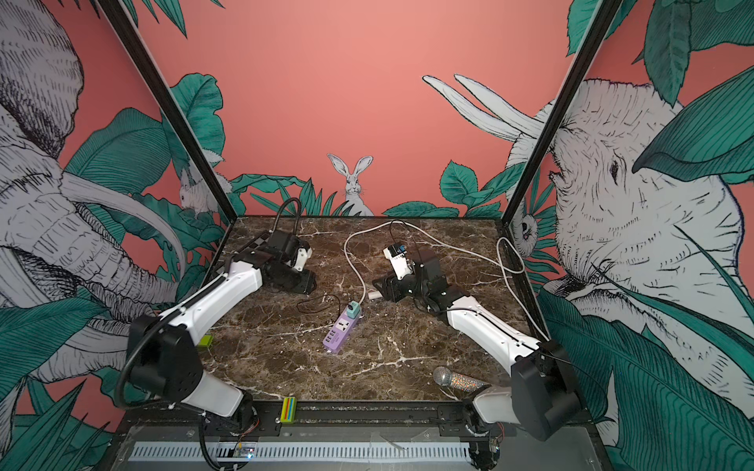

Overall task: Charge the electric toothbrush
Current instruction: Pick up the charging cable from the center of the board.

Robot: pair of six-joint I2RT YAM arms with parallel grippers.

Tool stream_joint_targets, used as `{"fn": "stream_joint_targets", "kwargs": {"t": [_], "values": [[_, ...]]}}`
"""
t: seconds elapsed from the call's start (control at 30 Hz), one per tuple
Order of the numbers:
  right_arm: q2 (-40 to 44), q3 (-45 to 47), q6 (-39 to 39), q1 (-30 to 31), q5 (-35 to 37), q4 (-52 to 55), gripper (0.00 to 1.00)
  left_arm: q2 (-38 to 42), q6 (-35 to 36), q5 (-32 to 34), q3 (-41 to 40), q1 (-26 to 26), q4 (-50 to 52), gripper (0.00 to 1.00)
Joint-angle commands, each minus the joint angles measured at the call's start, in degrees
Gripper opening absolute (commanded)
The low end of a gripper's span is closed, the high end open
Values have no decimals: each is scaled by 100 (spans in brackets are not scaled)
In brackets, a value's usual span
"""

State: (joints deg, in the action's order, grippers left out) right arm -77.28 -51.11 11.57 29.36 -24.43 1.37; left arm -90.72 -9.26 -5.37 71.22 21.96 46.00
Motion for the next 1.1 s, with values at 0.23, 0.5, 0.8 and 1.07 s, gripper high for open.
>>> {"fn": "stream_joint_targets", "kwargs": {"t": [0.23,0.5,0.8,1.07], "values": [[-282,-64,517,-62,-226,468,60,-995,503,764,218,-51,965,56],[-462,-92,489,-62,-291,401,59,-1466,539,637,248,-69,706,44],[-370,-218,915,-62,-386,23,59,-794,376,592,192,-68,354,0],[-97,-319,2220,-54,-627,-1188,59,1327,-52,-414,-887,-53,-1852,0]]}}
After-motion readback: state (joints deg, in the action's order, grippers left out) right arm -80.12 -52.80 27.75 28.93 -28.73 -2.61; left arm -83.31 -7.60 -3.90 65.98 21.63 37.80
